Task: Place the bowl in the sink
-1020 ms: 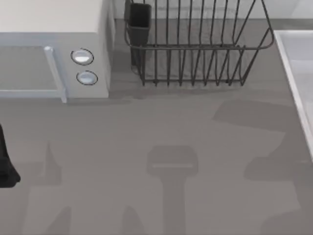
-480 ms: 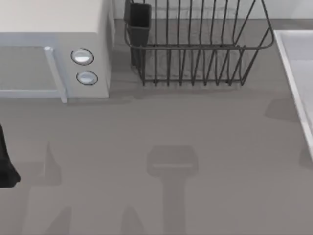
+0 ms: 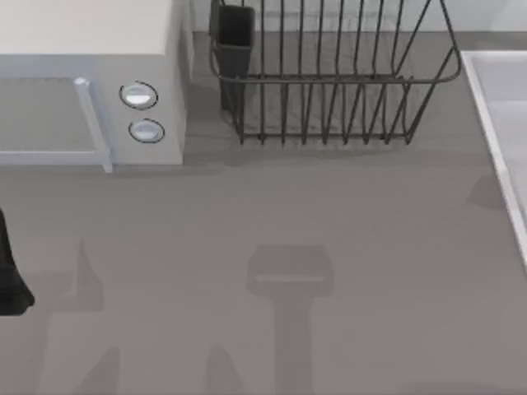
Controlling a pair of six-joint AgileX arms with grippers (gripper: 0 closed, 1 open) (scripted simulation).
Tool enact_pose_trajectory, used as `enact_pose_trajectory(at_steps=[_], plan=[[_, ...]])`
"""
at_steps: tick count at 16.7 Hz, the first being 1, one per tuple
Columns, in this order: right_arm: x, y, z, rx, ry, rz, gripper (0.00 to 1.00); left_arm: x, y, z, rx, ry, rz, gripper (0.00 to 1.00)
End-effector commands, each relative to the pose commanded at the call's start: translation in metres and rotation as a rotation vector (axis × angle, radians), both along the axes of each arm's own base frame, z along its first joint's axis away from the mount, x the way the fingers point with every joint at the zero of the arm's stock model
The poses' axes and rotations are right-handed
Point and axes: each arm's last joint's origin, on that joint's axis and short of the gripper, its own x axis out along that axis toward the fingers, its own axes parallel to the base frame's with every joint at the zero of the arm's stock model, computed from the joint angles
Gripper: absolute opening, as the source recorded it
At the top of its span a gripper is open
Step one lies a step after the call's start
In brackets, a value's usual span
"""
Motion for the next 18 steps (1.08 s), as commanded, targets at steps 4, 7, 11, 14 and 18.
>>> enact_pose_trajectory(at_steps=[4,7,11,14,18], plan=[[0.0,0.0,0.0,0.0,0.0,0.0,0.15,0.0,0.0,0.0,0.0,0.0,0.0,1.0],[0.0,0.0,0.0,0.0,0.0,0.0,0.38,0.0,0.0,0.0,0.0,0.0,0.0,1.0],[0.0,0.0,0.0,0.0,0.0,0.0,0.68,0.0,0.0,0.0,0.0,0.0,0.0,1.0],[0.0,0.0,0.0,0.0,0.0,0.0,0.9,0.0,0.0,0.0,0.0,0.0,0.0,1.0],[0.0,0.0,0.0,0.0,0.0,0.0,1.0,0.0,0.0,0.0,0.0,0.0,0.0,1.0]])
